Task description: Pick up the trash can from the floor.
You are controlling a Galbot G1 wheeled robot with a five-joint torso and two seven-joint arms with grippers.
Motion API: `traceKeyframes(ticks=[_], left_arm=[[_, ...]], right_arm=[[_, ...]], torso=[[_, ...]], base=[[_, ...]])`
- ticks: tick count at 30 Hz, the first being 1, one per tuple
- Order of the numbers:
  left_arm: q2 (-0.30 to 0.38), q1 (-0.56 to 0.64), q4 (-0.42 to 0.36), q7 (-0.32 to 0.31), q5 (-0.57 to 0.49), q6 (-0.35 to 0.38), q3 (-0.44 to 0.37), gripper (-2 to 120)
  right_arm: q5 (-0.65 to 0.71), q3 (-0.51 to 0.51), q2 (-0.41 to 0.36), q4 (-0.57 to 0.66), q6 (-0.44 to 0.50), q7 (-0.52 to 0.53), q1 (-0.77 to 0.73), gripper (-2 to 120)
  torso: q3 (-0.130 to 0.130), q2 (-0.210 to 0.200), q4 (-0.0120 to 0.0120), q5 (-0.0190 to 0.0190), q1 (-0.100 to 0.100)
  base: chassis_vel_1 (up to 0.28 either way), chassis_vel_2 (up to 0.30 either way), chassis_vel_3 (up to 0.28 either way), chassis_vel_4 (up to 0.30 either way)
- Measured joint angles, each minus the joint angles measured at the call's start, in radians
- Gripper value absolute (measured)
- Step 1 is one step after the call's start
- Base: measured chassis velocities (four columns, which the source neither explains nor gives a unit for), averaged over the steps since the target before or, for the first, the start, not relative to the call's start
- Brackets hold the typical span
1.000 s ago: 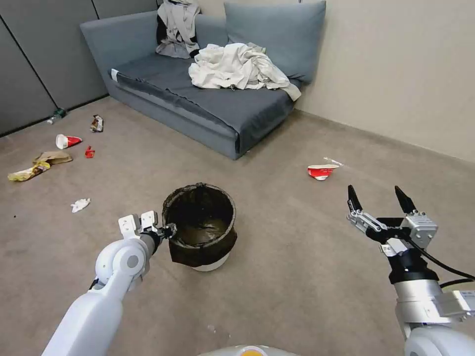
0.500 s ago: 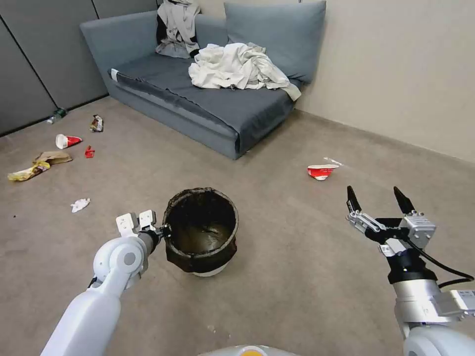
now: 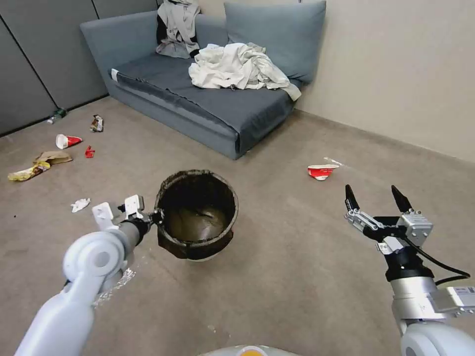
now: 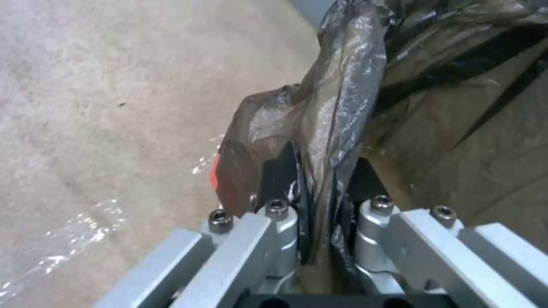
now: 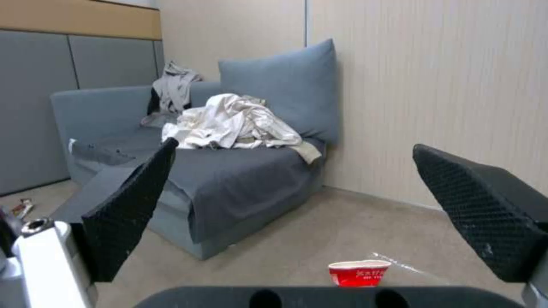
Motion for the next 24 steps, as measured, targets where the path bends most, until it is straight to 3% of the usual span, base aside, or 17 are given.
traceKeyframes(ticks=[8, 24], left_arm=[[0.003, 0.032, -0.078, -0.025, -0.057, 0.000, -0.029, 6], [-0.001, 0.046, -0.084, -0.024, -0.056, -0.001, -0.035, 6]], right_arm=[[0.000, 0.001, -0.002, 0.005, -0.001, 0.000, -0.002, 100], [-0.001, 0.001, 0.000, 0.007, -0.002, -0.001, -0.003, 100]], torso=[[0.000, 0.000, 0.0001, -0.0001, 0.000], [0.000, 0.000, 0.0000, -0.0001, 0.000]], base=[[0.000, 0.000, 0.000, 0.000], [0.000, 0.000, 0.000, 0.000]])
